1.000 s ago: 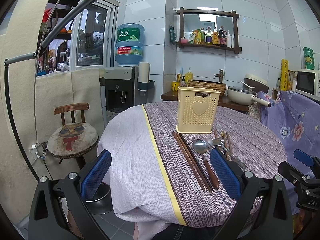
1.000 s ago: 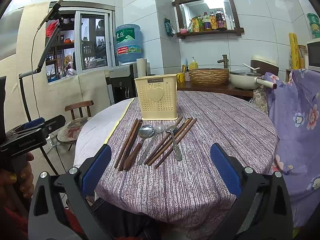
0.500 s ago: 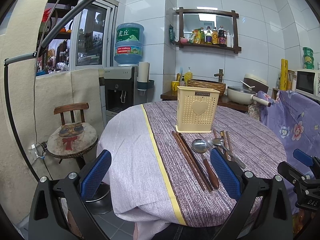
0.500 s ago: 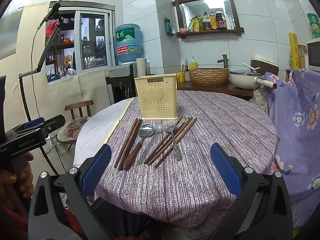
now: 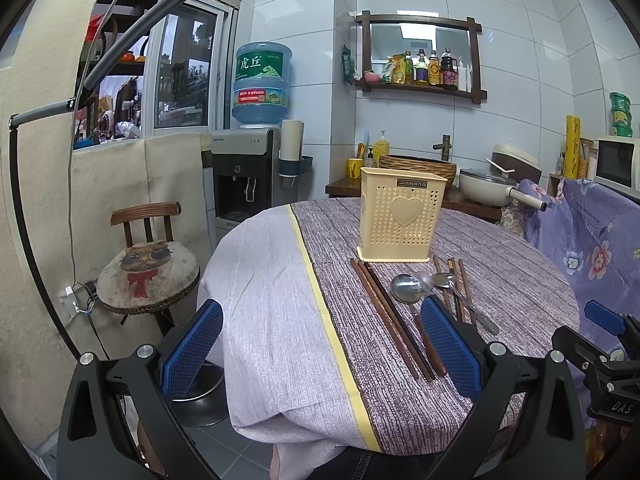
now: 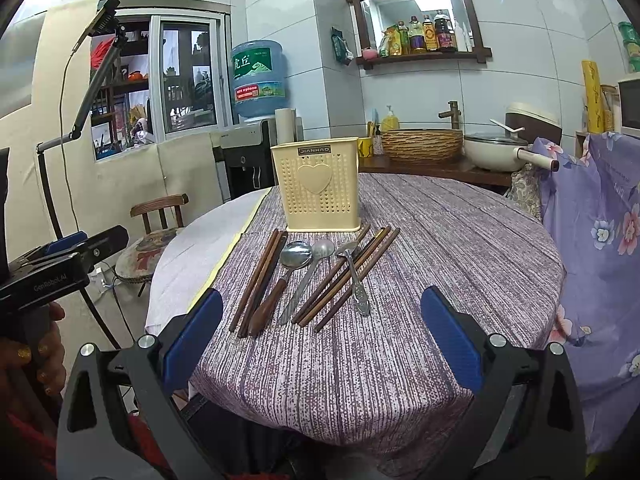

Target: Organize utensils

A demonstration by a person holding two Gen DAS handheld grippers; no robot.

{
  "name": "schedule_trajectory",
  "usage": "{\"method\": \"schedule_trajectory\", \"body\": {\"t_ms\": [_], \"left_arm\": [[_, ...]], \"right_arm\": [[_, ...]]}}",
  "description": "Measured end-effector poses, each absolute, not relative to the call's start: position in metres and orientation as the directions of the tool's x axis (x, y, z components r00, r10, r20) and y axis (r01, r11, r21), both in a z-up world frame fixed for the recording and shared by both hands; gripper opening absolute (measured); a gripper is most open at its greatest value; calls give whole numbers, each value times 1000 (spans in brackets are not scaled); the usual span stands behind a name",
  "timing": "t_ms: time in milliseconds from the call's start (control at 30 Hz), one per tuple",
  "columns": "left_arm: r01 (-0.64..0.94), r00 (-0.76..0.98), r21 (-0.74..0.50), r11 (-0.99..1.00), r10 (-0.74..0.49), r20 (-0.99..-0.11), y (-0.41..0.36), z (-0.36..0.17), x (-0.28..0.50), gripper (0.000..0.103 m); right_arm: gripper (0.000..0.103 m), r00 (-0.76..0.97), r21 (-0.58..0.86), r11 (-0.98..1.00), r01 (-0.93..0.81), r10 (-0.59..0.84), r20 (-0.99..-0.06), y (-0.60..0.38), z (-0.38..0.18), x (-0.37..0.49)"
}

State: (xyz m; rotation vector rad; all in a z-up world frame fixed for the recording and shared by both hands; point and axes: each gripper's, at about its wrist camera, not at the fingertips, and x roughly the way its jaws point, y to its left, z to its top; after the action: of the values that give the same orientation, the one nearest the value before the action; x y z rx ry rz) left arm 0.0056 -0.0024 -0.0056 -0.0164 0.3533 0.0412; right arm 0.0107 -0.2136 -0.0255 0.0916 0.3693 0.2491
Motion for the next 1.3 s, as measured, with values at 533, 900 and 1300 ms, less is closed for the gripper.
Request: {"method": "schedule_trajectory", "body": {"t_ms": [533, 900, 1300], "left_arm": [[-49, 859, -52, 997, 16, -511, 25, -28, 52, 98], [30, 817, -10, 1000, -30, -576, 15, -32, 104, 86], [67, 700, -116, 991, -129, -703, 14, -47, 167, 56]], "right_arm": [[96, 862, 117, 984, -132, 172, -477, -234, -36, 79], [81, 792, 36, 985, -170, 158, -589, -221, -42, 148], [44, 667, 173, 984, -53, 164, -727, -237, -59, 224]]}}
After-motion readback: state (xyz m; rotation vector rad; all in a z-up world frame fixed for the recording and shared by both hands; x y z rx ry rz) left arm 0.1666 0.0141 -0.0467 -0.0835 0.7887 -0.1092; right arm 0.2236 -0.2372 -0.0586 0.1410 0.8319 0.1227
